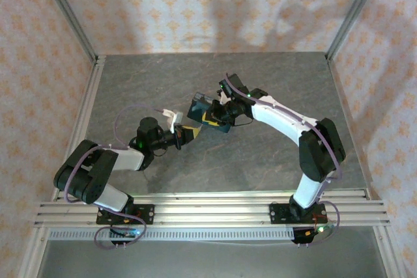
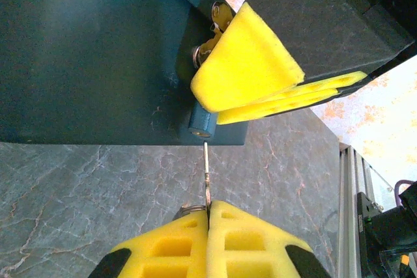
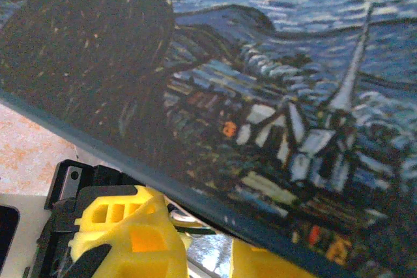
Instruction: Unlock the padlock with the key
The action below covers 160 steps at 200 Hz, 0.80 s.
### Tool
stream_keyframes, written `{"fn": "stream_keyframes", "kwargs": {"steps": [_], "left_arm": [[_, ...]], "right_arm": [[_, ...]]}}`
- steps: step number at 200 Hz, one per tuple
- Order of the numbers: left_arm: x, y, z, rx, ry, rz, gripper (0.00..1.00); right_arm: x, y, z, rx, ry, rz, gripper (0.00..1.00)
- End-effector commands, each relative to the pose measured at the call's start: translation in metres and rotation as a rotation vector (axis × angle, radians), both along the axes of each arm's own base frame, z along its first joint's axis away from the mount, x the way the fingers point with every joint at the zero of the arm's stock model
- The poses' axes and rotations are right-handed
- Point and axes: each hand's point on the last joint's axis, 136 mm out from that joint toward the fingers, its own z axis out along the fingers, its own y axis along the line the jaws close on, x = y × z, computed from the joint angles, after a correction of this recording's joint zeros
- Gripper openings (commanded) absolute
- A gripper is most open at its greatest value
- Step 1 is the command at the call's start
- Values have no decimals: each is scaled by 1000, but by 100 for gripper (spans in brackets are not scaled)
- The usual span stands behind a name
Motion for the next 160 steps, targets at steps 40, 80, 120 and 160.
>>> {"fn": "stream_keyframes", "kwargs": {"steps": [40, 80, 120, 160], "left_arm": [[6, -6, 8, -12, -60, -19, 0], [6, -6, 10, -13, -69, -18, 0], [5, -6, 15, -19, -78, -19, 0], [2, -10, 20, -12, -92, -32, 0]], "right_arm": [[7, 5, 35, 88, -46, -2, 0], [7, 7, 37, 105, -37, 9, 0], [6, 4, 37, 110, -27, 10, 0], [6, 4, 34, 106, -19, 13, 0]]}}
